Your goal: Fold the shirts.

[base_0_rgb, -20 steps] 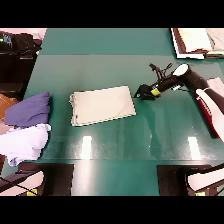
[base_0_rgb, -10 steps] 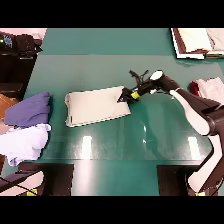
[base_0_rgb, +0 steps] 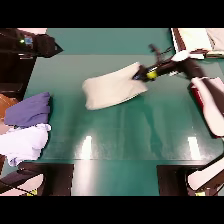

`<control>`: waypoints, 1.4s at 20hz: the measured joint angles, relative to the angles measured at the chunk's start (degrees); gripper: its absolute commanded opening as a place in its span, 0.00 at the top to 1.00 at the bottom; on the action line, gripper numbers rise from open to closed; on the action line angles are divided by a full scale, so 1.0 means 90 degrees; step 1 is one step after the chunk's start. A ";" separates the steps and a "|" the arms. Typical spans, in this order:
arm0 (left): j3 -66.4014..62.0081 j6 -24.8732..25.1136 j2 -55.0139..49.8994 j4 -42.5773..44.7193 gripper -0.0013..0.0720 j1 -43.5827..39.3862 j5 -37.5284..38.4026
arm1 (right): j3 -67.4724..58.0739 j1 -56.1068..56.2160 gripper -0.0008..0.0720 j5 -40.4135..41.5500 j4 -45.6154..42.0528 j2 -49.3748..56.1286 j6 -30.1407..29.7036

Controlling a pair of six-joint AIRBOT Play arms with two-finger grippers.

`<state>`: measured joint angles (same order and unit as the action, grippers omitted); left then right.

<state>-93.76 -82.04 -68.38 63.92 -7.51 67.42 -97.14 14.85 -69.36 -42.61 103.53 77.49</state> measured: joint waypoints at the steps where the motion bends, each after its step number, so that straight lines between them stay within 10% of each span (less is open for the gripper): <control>1: 0.0000 0.0000 0.0000 0.0000 0.95 -0.0136 -0.0051 | -0.0012 -0.0364 0.96 -0.0066 -0.0318 -0.0243 0.0112; 13: 0.0000 -0.0017 0.0000 -0.0034 0.95 -0.0648 -0.0544 | -0.0044 -0.4539 0.96 -0.0342 -0.1557 -0.1853 0.0542; 28: 0.0000 -0.0044 0.0000 -0.0063 0.95 -0.0661 -0.0580 | -0.1608 -0.5547 0.96 -0.1328 -0.1605 -0.2023 0.0551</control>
<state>-93.76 -82.43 -68.38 63.35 -13.45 62.19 -111.61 -35.07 -81.32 -57.06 85.32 82.46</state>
